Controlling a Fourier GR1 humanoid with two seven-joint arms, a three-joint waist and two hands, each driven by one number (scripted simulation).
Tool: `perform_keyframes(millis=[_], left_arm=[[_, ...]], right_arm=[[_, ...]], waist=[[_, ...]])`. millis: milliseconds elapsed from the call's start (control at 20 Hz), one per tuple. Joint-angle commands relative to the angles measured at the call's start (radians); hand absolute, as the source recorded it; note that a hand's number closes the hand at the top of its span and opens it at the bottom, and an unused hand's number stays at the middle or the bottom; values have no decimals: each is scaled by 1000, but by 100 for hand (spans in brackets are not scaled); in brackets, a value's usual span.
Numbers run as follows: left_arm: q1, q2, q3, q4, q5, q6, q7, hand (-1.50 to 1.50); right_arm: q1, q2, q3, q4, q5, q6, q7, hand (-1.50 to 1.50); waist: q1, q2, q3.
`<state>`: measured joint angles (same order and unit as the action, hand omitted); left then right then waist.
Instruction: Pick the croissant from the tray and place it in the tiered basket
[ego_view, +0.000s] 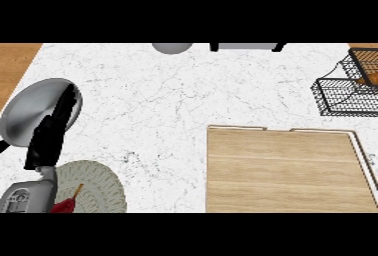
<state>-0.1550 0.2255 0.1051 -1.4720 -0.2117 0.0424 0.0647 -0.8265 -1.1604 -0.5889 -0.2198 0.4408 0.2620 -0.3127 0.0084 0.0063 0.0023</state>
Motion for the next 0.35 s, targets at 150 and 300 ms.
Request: perform_keyframes(millis=[150,300], left_arm=[[5,20,30,22,22,-20,-29,0],[-13,-25,-13,-1,-12,16,17,0]], right_arm=[[203,-105,-90,90,-83,132,-184,-150],[266,-136,-128,115,-117,171,-245,-150]], waist=[[-12,0,2],[-15,1,4]])
